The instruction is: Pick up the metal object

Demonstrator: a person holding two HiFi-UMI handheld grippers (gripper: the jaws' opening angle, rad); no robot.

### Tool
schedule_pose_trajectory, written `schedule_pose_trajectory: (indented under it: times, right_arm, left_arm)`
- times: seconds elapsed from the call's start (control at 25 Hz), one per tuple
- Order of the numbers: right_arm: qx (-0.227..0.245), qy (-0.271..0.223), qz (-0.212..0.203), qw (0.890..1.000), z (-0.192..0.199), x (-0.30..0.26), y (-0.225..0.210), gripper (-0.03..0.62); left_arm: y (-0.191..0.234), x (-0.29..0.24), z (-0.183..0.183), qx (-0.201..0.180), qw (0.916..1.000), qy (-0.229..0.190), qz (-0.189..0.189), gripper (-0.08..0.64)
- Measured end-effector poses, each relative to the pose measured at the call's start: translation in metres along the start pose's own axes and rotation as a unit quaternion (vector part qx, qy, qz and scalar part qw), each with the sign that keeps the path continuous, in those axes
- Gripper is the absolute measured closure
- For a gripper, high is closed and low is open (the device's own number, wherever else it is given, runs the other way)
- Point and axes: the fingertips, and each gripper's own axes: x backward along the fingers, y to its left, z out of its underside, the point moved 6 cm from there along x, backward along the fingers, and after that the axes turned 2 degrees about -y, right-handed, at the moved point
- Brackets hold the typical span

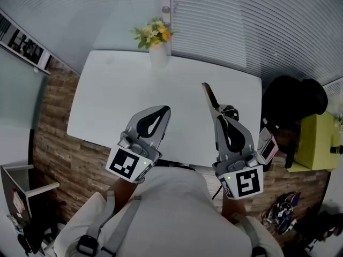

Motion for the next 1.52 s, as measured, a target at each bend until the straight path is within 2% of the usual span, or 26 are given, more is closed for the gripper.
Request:
schedule_pose_trajectory:
  times: [0.28, 1.52]
  right_arm:
    - [0.012, -0.001, 0.006, 1.0, -0.011, 0.004, -0.003, 0.579]
    - [0.015, 0.0, 0.003, 1.0, -0.016, -0.007, 0.005, 0.58]
  left_arm:
    - [0.002, -0.005, -0.011, -0.002, 0.9999, -0.011, -0.001, 0.558]
    - [0.01, -0.002, -0.02, -0.005, 0.9996, -0.026, 0.011, 0.558]
